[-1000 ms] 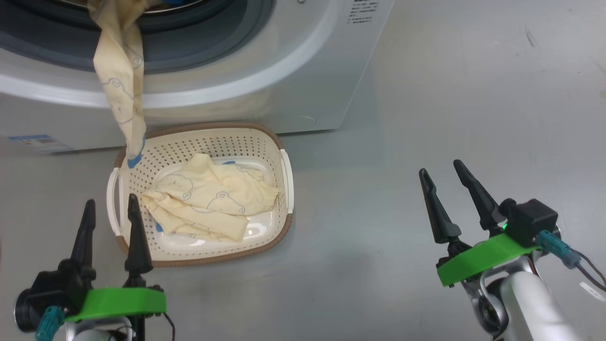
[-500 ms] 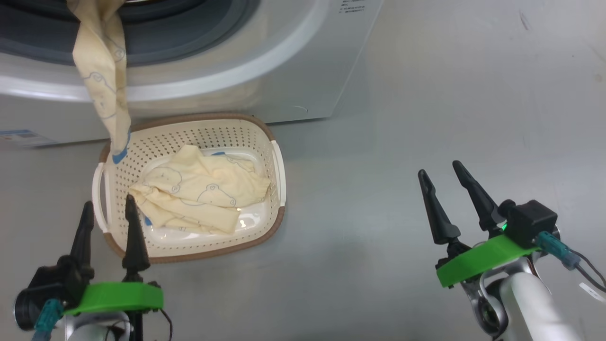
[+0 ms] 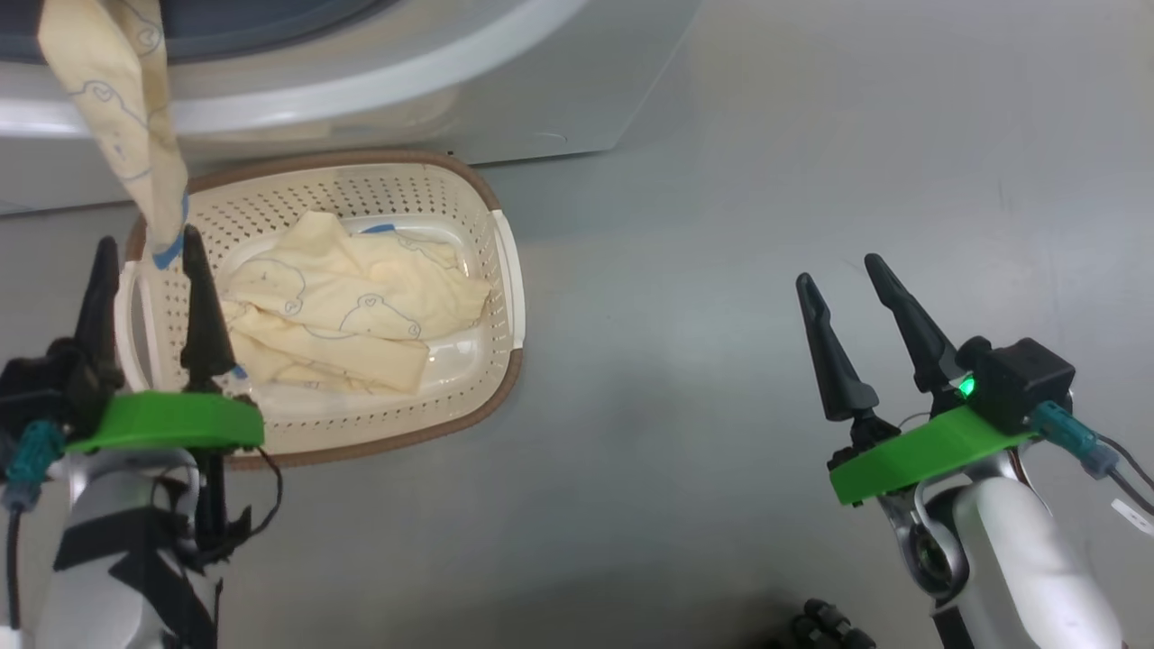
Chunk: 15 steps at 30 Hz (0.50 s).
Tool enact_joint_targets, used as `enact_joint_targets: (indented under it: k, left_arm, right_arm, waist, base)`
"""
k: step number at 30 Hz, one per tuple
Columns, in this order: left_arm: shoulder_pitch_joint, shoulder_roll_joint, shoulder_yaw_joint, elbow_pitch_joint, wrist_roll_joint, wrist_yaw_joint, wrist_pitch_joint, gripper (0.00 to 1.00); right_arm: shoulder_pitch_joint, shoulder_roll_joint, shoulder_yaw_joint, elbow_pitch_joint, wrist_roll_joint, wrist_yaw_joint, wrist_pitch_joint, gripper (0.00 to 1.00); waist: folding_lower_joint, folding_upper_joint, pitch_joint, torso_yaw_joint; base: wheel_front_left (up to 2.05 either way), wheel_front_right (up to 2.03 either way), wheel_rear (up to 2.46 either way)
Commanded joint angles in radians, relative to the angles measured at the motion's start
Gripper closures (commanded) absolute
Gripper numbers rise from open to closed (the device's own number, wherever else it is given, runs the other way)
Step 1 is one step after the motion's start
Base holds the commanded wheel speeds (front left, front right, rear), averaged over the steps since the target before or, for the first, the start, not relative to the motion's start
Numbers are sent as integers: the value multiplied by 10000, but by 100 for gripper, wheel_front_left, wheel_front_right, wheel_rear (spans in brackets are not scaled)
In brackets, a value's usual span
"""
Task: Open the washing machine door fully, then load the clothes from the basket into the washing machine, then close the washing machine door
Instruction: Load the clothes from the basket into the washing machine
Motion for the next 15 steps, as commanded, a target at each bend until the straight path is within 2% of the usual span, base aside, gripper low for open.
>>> enact_joint_targets:
  k: [1,15]
  left_arm:
    - [-305,410,442,-70,113,-72,-97,0]
    - [-2038,1372,717,972,323,-181,-97,0]
  right_arm:
    - [-64,-14,188,-310,-66,37,-67,0]
    - [-356,-16,209,-443,-232,37,-67,0]
  waist:
    - [0,0,257,-81]
    - [0,0,1147,-187]
  base:
    - [0,0,0]
    - [0,0,0]
